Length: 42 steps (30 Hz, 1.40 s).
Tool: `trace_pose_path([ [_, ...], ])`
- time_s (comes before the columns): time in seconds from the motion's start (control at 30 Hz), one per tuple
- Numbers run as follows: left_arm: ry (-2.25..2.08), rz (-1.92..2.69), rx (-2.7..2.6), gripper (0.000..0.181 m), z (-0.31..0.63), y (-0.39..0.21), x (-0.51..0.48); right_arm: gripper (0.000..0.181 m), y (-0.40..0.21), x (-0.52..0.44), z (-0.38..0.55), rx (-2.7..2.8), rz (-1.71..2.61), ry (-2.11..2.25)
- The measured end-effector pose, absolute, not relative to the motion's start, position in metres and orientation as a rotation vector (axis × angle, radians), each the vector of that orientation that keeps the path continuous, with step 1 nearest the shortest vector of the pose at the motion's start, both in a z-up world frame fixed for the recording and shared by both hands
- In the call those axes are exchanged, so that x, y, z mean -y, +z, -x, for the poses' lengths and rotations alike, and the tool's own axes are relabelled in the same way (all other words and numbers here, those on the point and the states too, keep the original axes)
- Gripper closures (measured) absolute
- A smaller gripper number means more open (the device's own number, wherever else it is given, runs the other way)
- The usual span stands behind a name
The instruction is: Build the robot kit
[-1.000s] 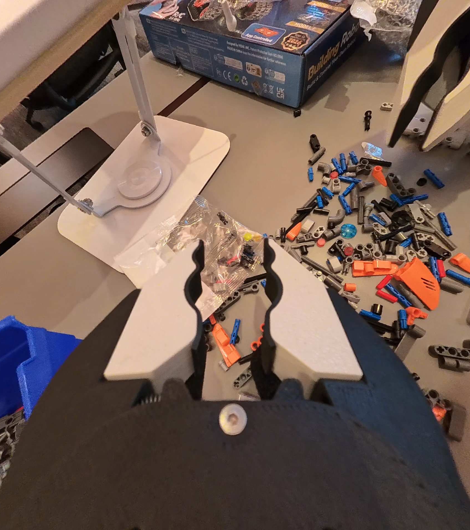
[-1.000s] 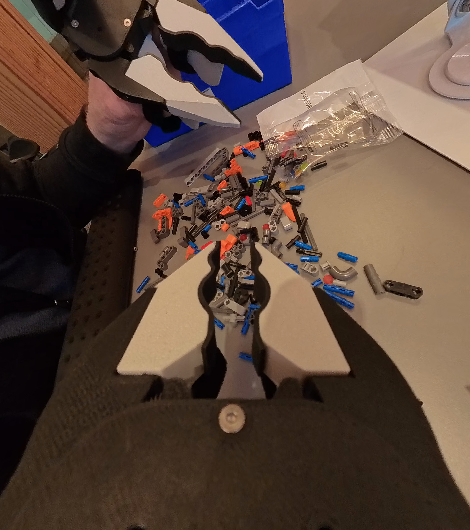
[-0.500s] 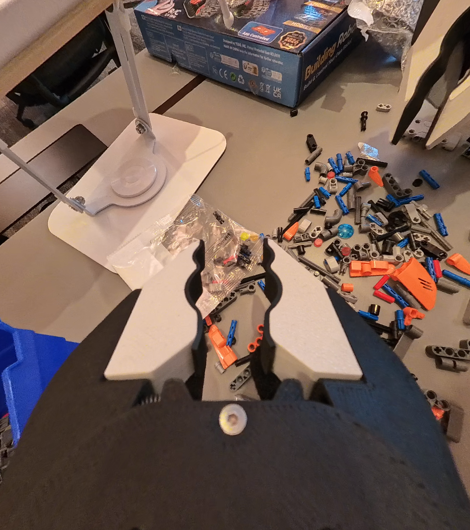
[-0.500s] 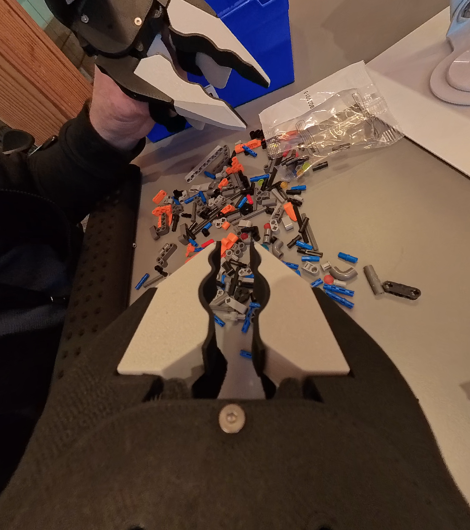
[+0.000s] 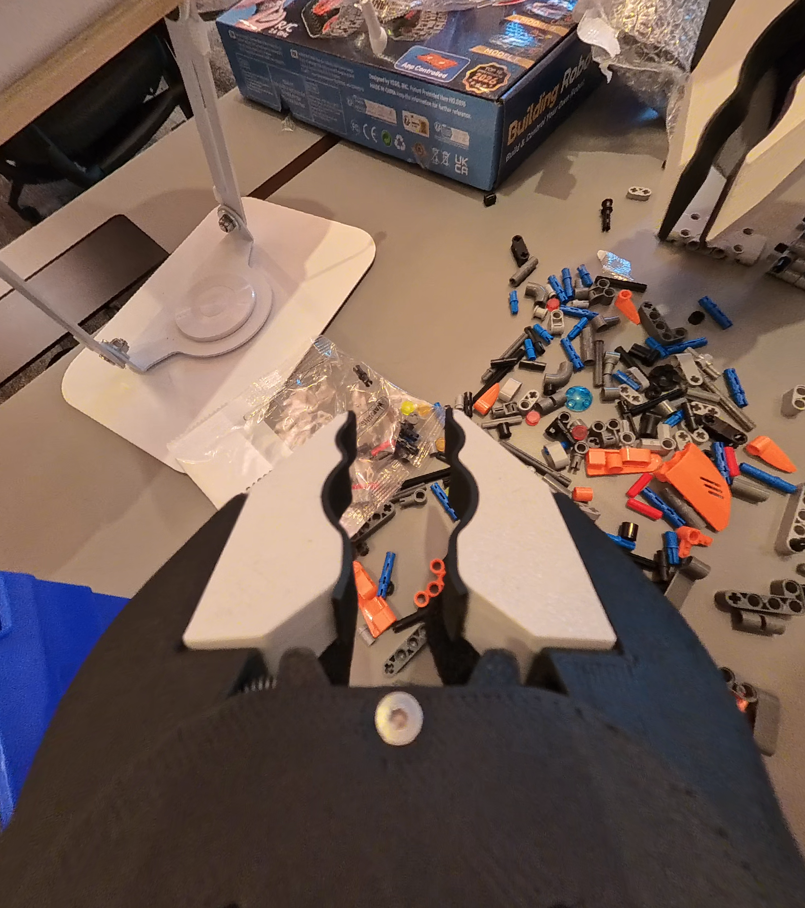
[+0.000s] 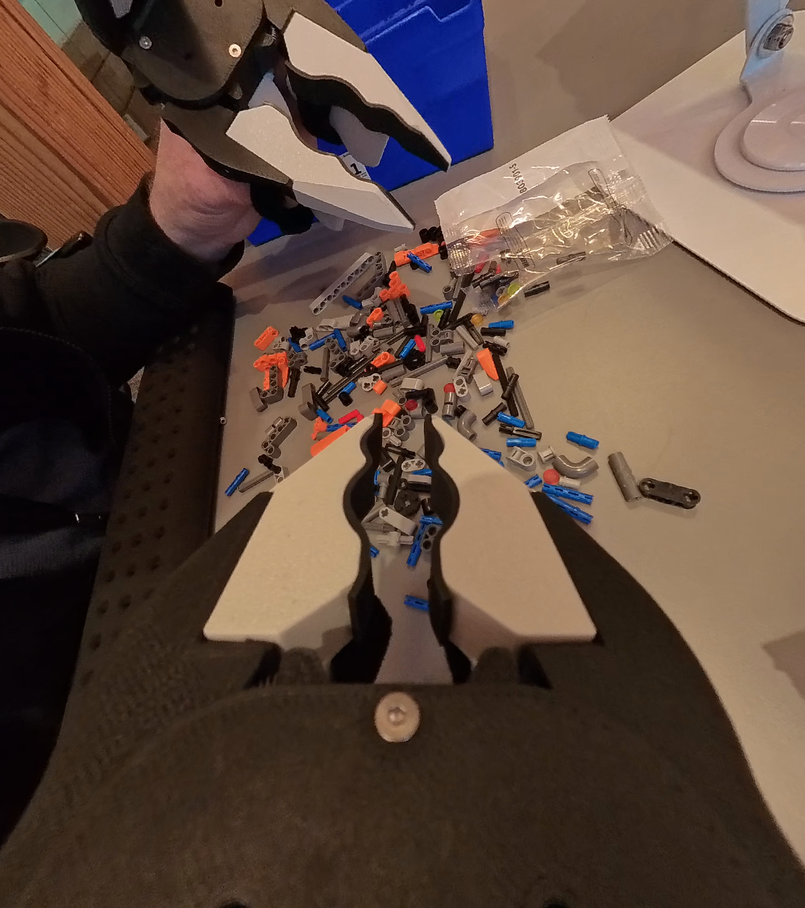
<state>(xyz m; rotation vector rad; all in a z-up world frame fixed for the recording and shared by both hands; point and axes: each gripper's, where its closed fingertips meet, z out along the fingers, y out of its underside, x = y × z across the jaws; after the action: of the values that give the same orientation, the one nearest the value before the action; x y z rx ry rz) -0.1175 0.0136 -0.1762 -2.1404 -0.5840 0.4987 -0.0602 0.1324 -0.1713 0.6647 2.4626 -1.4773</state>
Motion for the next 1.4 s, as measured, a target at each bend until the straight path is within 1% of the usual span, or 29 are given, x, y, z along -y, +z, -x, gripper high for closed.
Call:
trace_pose_path([
  [0.33,0.512,2.13,0.552,0.163,0.115,-0.173,-0.016,0.169,-0.158,-0.141,0.064,-2.496,-0.676,-1.523],
  [0.77,0.504,2.11,0.532,0.166,0.111,-0.167,-0.019,0.171,-0.119,-0.19,0.065,-2.599,-0.723,-1.656],
  [0.9,0.499,2.104,0.526,0.166,0.11,-0.166,-0.02,0.174,-0.088,-0.223,0.067,-2.578,-0.827,-1.872],
  [1.1,0.485,2.102,0.513,0.165,0.108,-0.166,-0.024,0.177,-0.043,-0.299,0.064,-2.339,-1.102,-2.305],
  [1.23,0.476,2.102,0.509,0.165,0.107,-0.166,-0.026,0.177,-0.06,-0.312,0.055,-2.311,-1.177,-2.282],
  [1.4,0.472,2.104,0.503,0.165,0.105,-0.166,-0.029,0.176,-0.086,-0.287,0.044,-2.386,-1.124,-2.151],
])
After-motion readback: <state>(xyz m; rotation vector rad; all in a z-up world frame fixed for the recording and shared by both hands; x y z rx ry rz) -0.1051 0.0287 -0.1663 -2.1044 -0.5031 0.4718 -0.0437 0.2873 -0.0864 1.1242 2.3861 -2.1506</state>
